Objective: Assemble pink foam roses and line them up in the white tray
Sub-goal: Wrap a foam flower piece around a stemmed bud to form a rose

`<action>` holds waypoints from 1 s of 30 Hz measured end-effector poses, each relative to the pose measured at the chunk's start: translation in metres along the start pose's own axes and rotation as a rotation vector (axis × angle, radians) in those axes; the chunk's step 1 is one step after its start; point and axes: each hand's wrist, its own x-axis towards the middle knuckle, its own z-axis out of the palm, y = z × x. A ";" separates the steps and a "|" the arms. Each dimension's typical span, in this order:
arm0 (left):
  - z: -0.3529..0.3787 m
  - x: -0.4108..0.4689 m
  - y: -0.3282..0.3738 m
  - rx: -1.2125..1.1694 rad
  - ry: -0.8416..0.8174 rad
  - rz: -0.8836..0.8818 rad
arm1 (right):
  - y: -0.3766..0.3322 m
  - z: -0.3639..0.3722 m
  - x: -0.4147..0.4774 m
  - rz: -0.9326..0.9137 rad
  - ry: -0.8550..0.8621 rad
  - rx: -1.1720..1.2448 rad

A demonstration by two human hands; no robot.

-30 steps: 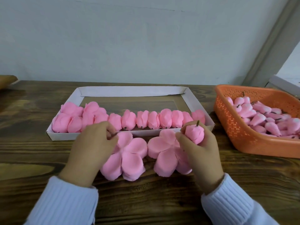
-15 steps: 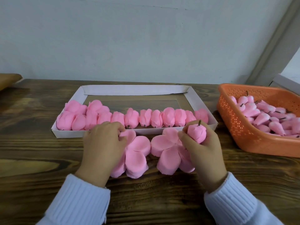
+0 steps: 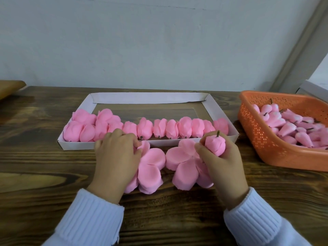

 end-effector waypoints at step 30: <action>-0.016 -0.009 0.030 -1.142 -0.383 0.027 | -0.005 -0.001 -0.006 -0.176 -0.333 0.007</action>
